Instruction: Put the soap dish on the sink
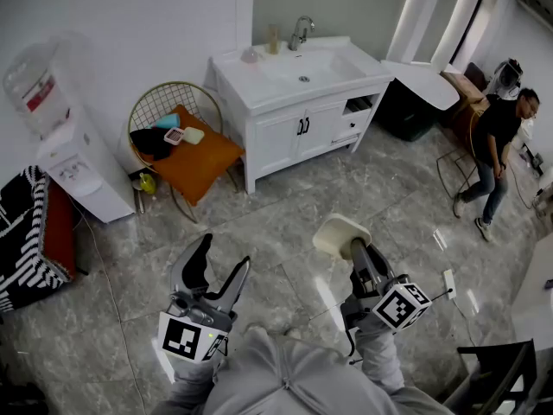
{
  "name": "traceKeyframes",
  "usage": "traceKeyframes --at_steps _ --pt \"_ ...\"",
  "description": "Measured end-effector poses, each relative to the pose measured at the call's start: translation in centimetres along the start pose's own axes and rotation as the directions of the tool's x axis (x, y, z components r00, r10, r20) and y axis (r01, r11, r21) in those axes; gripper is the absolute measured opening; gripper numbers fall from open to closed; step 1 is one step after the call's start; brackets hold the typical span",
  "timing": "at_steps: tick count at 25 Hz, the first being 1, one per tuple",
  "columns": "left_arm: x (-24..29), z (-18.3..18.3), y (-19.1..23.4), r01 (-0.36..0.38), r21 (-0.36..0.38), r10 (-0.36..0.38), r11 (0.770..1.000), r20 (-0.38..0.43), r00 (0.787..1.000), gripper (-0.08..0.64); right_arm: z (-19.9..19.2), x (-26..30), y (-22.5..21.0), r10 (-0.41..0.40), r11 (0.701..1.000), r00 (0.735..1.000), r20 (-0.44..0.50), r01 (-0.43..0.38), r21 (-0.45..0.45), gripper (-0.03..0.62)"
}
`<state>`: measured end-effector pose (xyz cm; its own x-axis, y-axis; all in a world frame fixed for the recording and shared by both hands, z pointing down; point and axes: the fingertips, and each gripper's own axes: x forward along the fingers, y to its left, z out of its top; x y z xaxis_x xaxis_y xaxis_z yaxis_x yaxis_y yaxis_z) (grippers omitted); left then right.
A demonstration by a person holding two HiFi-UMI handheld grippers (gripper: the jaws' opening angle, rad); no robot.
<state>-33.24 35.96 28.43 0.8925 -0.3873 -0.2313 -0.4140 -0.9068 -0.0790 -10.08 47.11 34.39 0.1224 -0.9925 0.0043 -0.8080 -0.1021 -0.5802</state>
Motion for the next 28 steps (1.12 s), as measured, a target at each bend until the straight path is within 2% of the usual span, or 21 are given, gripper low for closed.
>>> traceKeyframes --at_steps 6,11,16,23,28 --pt "0.2 -0.3 1.3 0.027 0.003 -0.027 1.0 -0.003 1.0 0.313 -0.5 1.4 0.8 -0.012 1.0 1.0 0.009 0.012 0.008 0.044" --pt "0.1 -1.0 2.8 0.052 0.0 -0.052 0.999 -0.015 0.999 0.313 -0.5 2.5 1.3 -0.011 0.999 0.998 0.057 0.009 0.052 0.044" --pt "0.9 -2.1 4.1 0.07 -0.011 -0.07 0.997 -0.031 0.997 0.313 -1.0 3.6 0.9 -0.046 0.997 0.997 0.057 0.042 0.063 0.044" --pt "4.4 -3.9 5.2 0.079 -0.017 -0.08 0.997 -0.048 0.996 0.313 -0.2 6.6 -1.3 -0.047 0.997 0.998 0.05 0.044 0.071 0.044" --pt "9.5 -5.5 6.0 0.063 -0.006 -0.063 0.998 -0.048 0.997 0.313 1.9 10.4 -5.4 -0.048 0.996 0.998 0.041 0.044 0.08 0.044"
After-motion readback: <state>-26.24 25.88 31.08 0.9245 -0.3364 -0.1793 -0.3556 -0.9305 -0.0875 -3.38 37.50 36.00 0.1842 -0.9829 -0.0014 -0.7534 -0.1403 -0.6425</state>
